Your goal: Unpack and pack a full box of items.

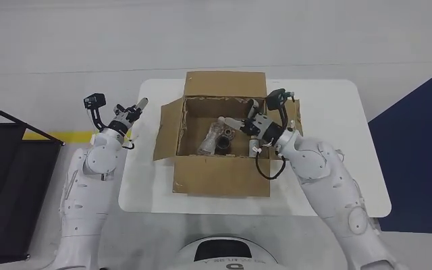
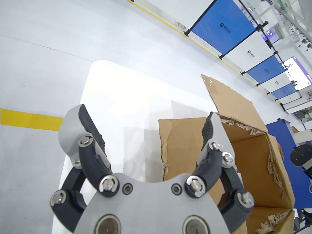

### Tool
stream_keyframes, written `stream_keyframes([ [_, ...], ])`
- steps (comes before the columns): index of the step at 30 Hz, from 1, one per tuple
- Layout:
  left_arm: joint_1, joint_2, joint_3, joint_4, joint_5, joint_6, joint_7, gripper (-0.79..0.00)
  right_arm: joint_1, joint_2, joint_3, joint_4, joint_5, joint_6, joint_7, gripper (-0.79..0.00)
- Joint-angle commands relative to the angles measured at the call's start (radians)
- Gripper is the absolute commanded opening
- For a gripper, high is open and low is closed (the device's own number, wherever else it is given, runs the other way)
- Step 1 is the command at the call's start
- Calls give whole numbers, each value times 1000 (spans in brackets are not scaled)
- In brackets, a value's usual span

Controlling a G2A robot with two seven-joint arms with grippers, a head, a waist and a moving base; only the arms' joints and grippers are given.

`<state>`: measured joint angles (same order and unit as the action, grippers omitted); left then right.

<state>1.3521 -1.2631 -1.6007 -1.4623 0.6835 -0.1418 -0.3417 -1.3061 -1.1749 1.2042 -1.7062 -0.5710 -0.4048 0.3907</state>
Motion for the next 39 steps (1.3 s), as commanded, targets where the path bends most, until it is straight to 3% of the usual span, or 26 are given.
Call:
stream_keyframes([
  [1, 0, 0, 0, 0, 0, 0, 0, 0, 24, 0, -30, -7, -25, 20, 100, 0],
  [7, 0, 0, 0, 0, 0, 0, 0, 0, 111, 6, -52, -31, -20, 154, 429, 0],
  [11, 0, 0, 0, 0, 0, 0, 0, 0, 169, 7, -64, -29, -18, 244, 575, 0],
  [14, 0, 0, 0, 0, 0, 0, 0, 0, 248, -2, -139, 13, -77, 298, 686, -231],
  [15, 0, 0, 0, 0, 0, 0, 0, 0, 276, -8, -167, 39, -91, 315, 708, -259],
  [16, 0, 0, 0, 0, 0, 0, 0, 0, 303, -14, -191, 65, -96, 330, 713, -277],
  [17, 0, 0, 0, 0, 0, 0, 0, 0, 329, -21, -219, 93, -107, 344, 716, -366],
  [18, 0, 0, 0, 0, 0, 0, 0, 0, 351, -28, -246, 122, -115, 355, 718, -397],
  [28, 0, 0, 0, 0, 0, 0, 0, 0, 523, -93, -427, 346, -113, 400, 774, -434],
  [39, 0, 0, 0, 0, 0, 0, 0, 0, 595, -134, -517, 467, -131, 419, 843, -480],
])
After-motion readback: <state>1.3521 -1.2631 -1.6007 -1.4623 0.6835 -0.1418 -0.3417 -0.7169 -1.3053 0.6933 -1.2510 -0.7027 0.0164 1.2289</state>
